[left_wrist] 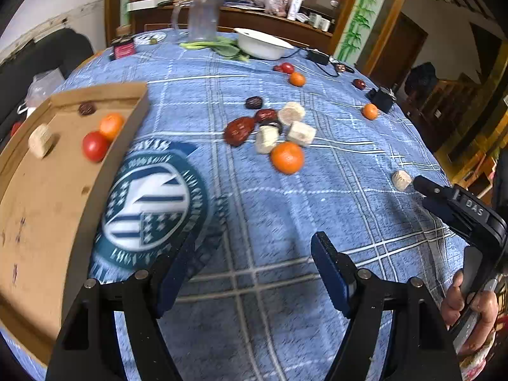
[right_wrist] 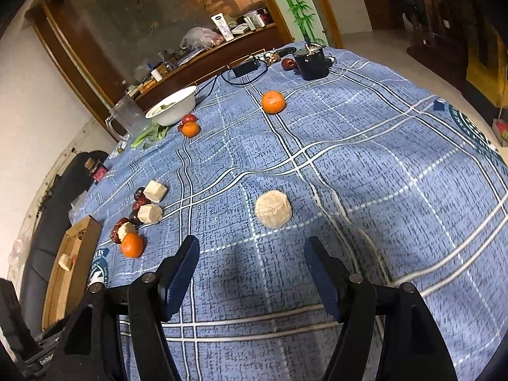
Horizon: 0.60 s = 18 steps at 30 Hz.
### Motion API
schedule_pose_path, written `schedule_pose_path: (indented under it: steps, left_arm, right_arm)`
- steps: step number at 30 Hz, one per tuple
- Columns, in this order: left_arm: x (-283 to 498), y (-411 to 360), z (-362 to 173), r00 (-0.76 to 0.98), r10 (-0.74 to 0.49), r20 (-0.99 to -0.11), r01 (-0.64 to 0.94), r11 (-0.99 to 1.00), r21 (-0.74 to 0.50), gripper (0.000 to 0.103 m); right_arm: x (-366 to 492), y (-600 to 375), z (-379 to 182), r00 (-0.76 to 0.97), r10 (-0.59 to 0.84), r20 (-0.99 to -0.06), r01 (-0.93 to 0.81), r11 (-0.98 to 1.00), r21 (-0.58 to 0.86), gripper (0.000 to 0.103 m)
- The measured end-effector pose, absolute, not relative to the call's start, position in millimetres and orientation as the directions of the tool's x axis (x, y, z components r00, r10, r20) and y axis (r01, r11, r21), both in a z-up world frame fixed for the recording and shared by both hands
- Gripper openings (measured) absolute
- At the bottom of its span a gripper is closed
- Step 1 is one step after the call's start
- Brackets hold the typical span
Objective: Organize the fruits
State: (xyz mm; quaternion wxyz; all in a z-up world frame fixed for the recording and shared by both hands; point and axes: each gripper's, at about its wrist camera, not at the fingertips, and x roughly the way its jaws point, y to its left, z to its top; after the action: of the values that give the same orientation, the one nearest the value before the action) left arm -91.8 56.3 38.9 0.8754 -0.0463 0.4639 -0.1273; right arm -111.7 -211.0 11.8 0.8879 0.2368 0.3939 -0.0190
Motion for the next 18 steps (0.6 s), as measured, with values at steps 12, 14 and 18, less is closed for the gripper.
schedule_pose_path:
  steps: [12,14,18]
  left_arm:
    - [-29,1,34,0.529,-0.283,-0.800,0.277,0.949,-0.152,0.075]
    - [-17,-5,28,0.521,-0.271,-0.809,0.266,0.953,-0.148,0.074]
    - [-3,-3,17,0.509,-0.261,-0.820,0.228,0.960,-0.164,0.070]
  right_arm:
    - [-75,-214,-4,0.627,0.129,-0.768,0.228,0.912,0.340,0.072]
    - [-75,-214,-4,0.629,0.126,-0.767,0.223,0.916,0.333,0.072]
    - [-73,-210,-4,0.627,0.110,-0.772,0.214,0.927,0.306,0.072]
